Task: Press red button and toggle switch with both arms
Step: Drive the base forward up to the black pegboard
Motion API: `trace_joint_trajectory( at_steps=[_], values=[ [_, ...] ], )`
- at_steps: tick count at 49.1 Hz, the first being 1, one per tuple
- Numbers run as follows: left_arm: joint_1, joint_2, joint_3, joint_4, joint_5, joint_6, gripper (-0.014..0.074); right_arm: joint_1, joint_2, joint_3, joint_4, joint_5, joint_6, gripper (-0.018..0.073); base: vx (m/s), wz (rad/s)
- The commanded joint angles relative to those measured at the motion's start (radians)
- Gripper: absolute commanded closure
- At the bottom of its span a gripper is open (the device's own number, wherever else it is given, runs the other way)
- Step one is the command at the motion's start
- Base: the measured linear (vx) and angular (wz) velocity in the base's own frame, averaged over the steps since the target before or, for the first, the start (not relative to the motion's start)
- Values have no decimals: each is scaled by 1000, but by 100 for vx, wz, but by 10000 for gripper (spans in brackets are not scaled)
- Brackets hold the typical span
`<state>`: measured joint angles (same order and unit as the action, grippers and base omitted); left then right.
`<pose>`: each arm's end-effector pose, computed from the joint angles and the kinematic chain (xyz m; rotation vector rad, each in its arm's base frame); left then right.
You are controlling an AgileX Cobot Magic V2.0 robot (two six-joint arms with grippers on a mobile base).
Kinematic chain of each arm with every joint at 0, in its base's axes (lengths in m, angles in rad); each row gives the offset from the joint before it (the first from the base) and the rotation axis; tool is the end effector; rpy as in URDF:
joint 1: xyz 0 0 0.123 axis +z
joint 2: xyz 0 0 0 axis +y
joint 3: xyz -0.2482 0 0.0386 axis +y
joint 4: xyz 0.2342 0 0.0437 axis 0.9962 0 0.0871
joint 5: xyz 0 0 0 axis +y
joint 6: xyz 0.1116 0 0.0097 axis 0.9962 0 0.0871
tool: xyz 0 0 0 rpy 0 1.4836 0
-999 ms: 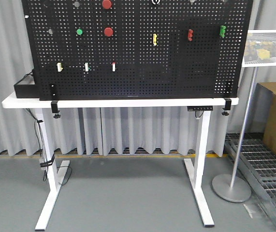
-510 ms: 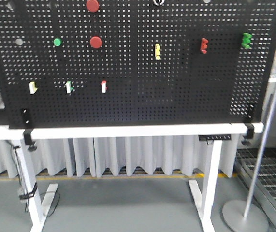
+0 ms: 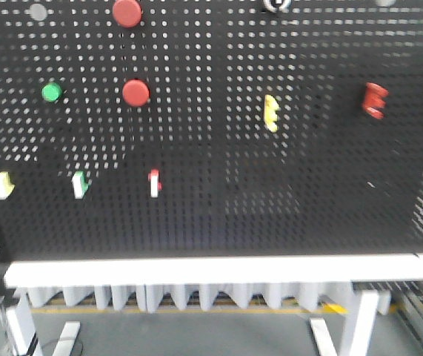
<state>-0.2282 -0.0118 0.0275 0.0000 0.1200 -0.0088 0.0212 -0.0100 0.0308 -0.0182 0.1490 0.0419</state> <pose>0.0956 -0.0222 0.1932 0.1776 1.6126 -0.1827 0.0981 0.0018 0.1886 0.0043 1.6535 0.0321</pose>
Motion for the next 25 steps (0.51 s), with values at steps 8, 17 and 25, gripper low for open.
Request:
trace_joint_trajectory(
  at_steps=[8, 17, 25],
  values=[
    [-1, -16, 34, 0, -80, -8, 594, -4, -16, 11, -8, -82, -5, 562, 45, 7],
    [-1, -16, 34, 0, -80, -8, 594, -4, -16, 11, -8, -82, -5, 562, 37, 8],
    [-1, -16, 34, 0, -80, -8, 594, -4, -16, 11, -8, -82, -5, 562, 22, 6]
  ],
)
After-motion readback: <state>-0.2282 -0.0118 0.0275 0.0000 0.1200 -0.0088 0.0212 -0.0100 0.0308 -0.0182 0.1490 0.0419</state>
